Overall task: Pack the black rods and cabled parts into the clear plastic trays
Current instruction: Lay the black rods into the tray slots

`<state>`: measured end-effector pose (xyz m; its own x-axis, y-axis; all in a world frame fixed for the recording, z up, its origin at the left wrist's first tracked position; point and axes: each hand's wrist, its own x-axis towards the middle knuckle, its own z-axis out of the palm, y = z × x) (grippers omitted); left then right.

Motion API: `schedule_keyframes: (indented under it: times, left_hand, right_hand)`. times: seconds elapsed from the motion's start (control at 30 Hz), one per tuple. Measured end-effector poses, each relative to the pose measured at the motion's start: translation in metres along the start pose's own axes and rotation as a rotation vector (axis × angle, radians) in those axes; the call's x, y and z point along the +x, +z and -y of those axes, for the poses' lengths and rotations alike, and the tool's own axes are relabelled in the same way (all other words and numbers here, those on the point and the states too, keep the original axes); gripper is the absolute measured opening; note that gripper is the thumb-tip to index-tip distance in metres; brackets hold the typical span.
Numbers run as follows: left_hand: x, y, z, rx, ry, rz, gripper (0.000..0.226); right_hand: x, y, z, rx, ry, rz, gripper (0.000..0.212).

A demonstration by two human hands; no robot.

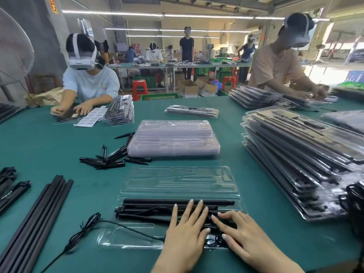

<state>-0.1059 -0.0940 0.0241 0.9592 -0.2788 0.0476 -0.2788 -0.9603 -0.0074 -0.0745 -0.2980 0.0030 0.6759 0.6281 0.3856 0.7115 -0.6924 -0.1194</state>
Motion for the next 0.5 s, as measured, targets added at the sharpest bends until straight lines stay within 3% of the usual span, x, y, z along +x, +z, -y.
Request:
schedule_keyframes:
  times: [0.17,0.37,0.5]
  left_hand:
    - [0.0031,0.0030,-0.0007,0.009,-0.027,0.030,0.048]
    - [0.0011,0.0057,-0.0006,0.062,-0.015,0.059,0.047]
    - [0.0003,0.0069,-0.0006,0.066,-0.011,0.046,0.045]
  right_hand:
    - [0.0019,-0.0036,-0.0016,0.032,0.009,-0.001,0.044]
    - [-0.0029,-0.0033,0.0011,0.266,0.125,-0.033,0.071]
    - [-0.0043,-0.0013,-0.0009,0.175,0.210,-0.111,0.087]
